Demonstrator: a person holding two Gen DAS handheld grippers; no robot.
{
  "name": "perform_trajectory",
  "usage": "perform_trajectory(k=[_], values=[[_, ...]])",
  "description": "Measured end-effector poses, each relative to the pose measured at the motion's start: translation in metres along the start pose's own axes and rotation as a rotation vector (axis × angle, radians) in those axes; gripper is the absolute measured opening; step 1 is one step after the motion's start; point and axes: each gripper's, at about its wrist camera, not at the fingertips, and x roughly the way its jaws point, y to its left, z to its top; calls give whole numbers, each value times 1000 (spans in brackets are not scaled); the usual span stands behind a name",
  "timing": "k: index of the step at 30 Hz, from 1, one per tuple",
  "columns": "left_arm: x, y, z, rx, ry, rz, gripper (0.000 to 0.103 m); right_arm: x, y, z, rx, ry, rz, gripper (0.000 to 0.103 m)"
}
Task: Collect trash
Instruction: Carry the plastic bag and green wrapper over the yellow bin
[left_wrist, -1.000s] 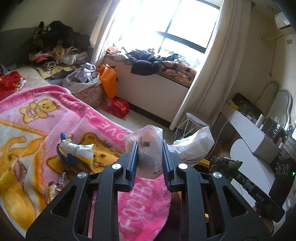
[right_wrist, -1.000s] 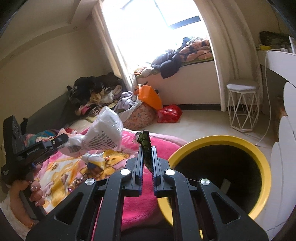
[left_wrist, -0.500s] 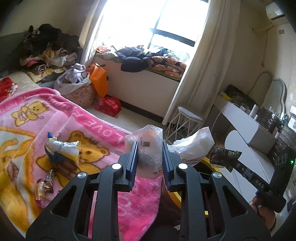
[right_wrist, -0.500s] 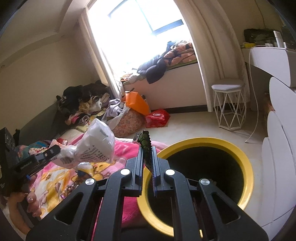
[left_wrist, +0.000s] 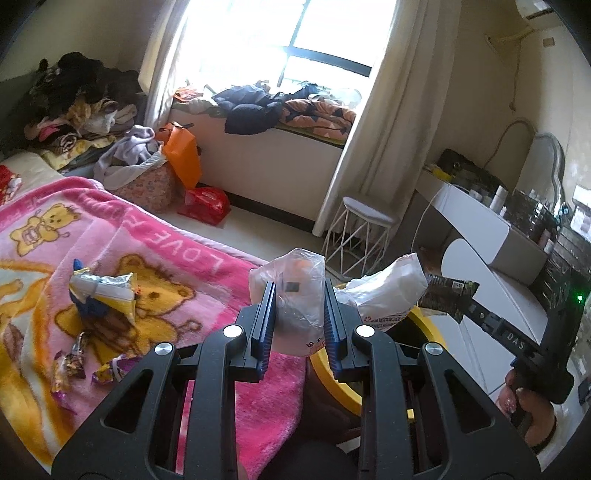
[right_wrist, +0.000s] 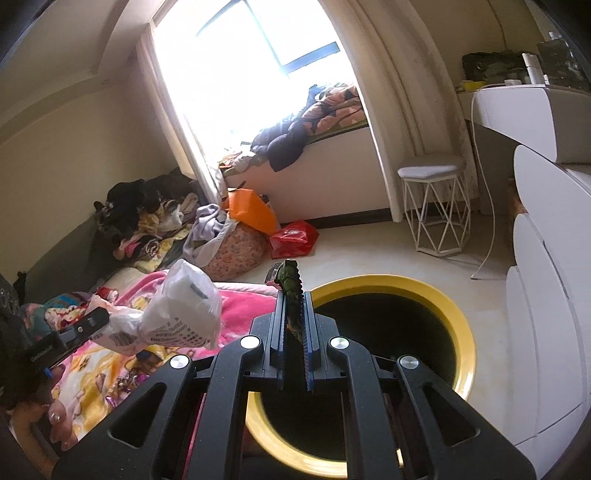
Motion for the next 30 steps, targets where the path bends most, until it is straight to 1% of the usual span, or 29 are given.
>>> perform_trajectory(k=[16,30], values=[[28,-28,-19,67,65,-18,18,9,-28,-4,60,17,-71,8],[54,-65,-41,171,131,-37,18,23,-55,-14,90,49,-146,8]])
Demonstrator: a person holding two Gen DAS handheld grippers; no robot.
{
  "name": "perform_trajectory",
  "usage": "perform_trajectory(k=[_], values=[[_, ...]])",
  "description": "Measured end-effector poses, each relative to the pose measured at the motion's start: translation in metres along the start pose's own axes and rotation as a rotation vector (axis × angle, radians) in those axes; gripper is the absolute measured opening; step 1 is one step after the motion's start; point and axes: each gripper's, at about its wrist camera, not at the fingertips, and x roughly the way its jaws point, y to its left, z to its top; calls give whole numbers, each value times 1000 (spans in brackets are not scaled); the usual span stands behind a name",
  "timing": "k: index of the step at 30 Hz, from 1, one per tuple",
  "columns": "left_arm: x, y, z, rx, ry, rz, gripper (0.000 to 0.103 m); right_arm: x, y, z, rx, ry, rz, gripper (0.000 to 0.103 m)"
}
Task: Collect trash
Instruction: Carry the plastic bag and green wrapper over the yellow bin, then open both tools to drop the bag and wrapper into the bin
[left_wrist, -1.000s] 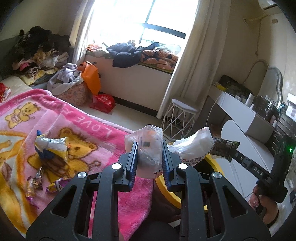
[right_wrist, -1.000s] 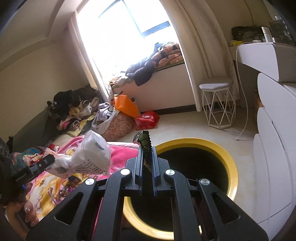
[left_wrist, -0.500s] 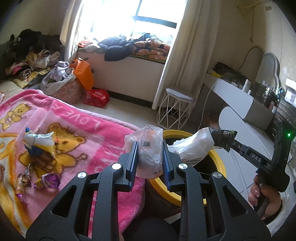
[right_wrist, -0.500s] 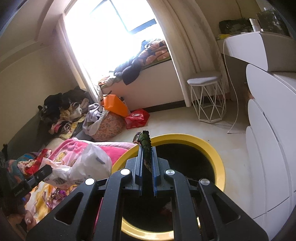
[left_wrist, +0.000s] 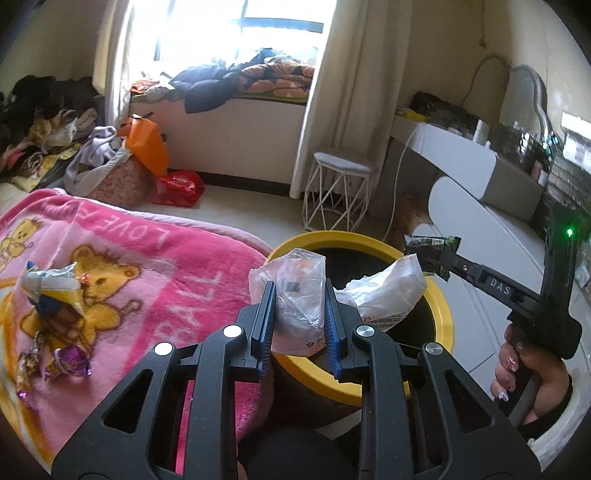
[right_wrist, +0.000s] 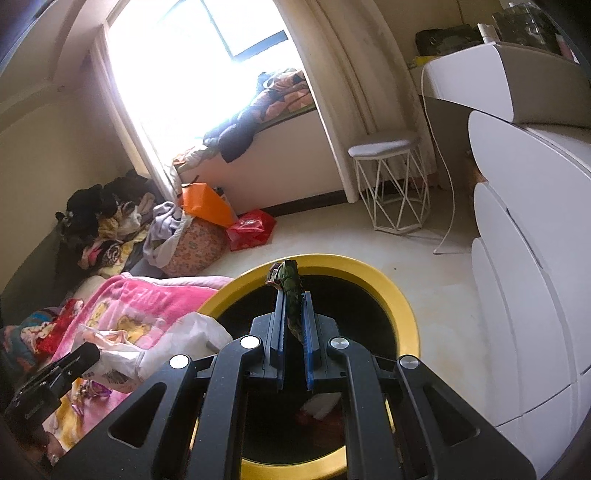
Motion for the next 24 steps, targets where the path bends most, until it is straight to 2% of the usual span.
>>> perform_trajectory(k=[17,20,22,23,24], values=[[36,-33,-12,101,88,-16,19,17,-22,-10,28,48,-10,8],[40,-36,-14,109,97,-18,20,20,-23,-12,32,61,7,11],[44,-37,-14,111,100,-20,22,22,-22,-10,32,67,12,14],[46,-37,-14,108,100,-18,27,23,-22,-10,34,65,11,17],[47,-35,-14,95,98,-21,39,24,-22,-9,40,65,11,26]])
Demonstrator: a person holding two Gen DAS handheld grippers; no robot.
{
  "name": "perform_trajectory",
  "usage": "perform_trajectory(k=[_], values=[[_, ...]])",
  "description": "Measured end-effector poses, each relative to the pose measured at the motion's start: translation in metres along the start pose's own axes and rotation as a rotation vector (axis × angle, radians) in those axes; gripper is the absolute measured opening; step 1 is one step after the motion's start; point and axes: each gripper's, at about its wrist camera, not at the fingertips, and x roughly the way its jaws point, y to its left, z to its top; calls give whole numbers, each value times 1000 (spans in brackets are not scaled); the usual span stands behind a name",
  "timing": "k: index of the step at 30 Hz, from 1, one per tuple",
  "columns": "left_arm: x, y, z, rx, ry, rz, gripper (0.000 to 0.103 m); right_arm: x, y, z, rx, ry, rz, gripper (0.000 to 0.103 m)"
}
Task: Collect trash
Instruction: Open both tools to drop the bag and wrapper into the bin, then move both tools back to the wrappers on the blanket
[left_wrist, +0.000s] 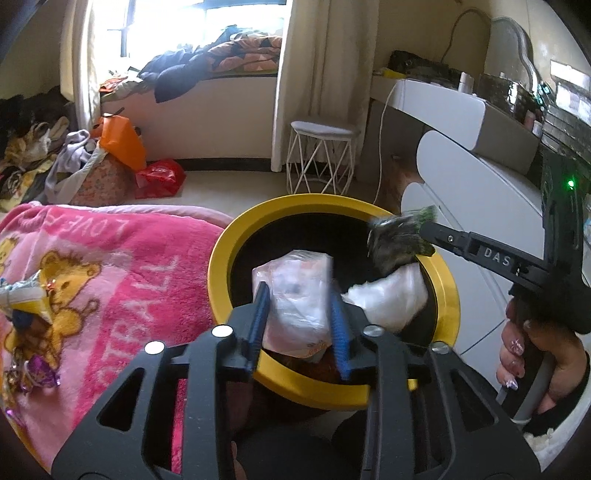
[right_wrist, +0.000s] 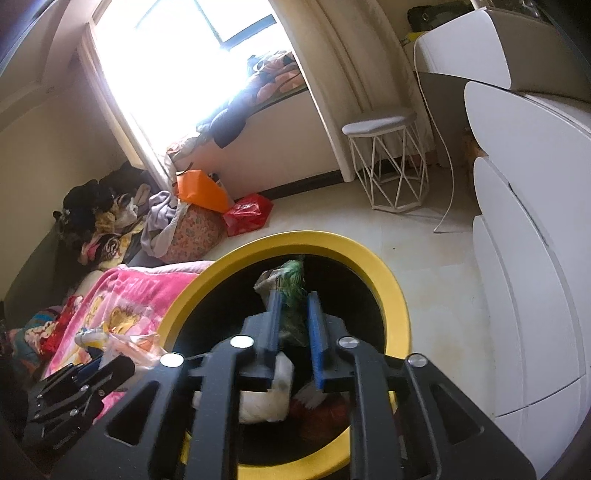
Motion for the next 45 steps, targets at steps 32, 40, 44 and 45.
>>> perform_trajectory(k=[32,40,44,45], values=[[-87,99,11,-287,-243,136,92,-17,93,-12,-215,-22,116,58],[-108,132,6,-347,-282,173,92,-17,137,-24,-300,1,189,63],[-117,150,0,-382,-292,195,92,-14,159,-28,-343,21,222,64],[-118,154,-1,-389,-294,199,92,-13,164,-30,-354,26,230,64]])
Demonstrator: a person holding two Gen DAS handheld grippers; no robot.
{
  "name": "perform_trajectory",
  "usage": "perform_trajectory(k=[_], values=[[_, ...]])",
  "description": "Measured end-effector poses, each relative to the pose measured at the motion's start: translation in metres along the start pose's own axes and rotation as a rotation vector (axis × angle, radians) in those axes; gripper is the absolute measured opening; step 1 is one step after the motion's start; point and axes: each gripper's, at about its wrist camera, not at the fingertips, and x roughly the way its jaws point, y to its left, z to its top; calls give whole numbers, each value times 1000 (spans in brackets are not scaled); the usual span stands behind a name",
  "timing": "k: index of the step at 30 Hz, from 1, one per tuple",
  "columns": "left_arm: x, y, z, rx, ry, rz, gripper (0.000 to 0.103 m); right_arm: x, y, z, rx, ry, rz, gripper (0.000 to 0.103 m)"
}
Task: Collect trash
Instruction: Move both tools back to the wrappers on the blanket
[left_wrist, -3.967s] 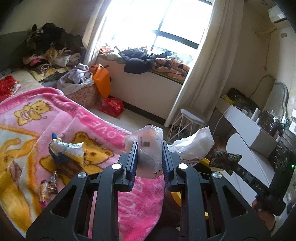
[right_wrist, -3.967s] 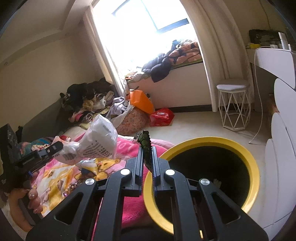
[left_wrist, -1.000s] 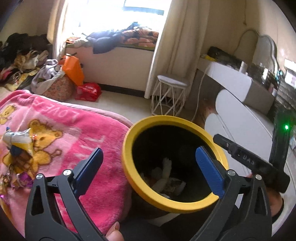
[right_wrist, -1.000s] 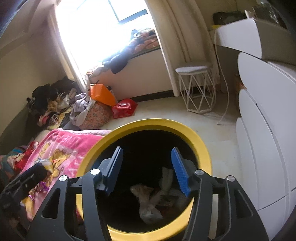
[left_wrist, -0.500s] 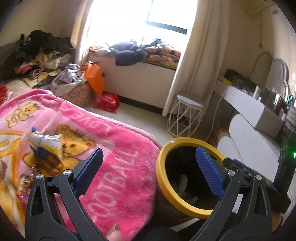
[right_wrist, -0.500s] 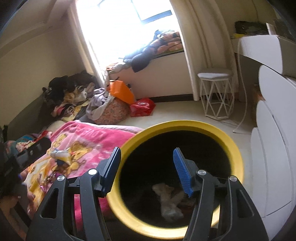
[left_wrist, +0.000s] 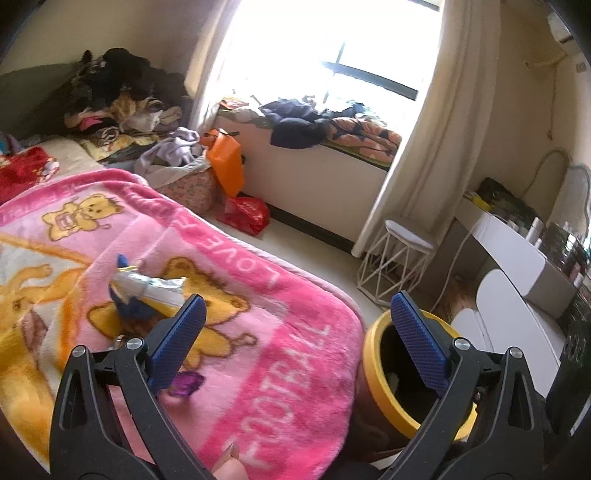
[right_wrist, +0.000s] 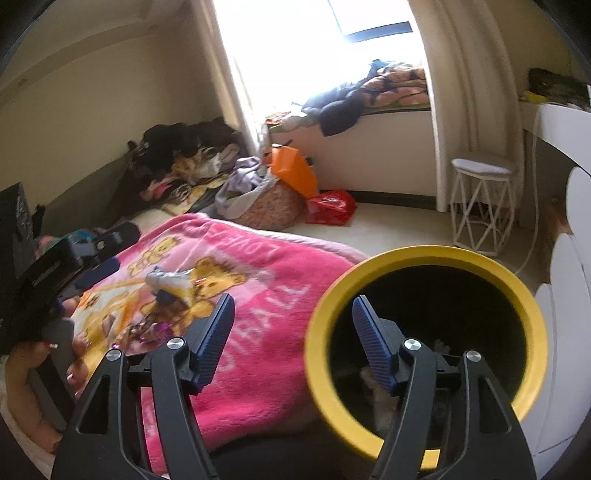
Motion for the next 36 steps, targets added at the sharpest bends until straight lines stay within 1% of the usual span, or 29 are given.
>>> perform_trajectory(k=[9,11,15,18,23,28,32,36], values=[[-8,48,12,-78,-26,74,92,21,46,3,-109,50,92,65],[-10,59,16,-98,-33,92,92,29,58,3,-135,72,129,65],[-12,80,25,-124,-43,130,92,43,81,2,-212,103,165,65],[-13,92,30,-130,-42,155,92,55,93,0,-239,135,192,65],[-6,113,34,-162,-14,187,92,77,109,1,-254,183,256,65],[6,130,33,-202,27,186,92,104,117,-1,-235,248,334,65],[23,137,31,-219,66,185,92,124,124,-4,-234,283,361,65],[44,143,31,-223,112,203,92,141,135,-11,-273,318,375,65]])
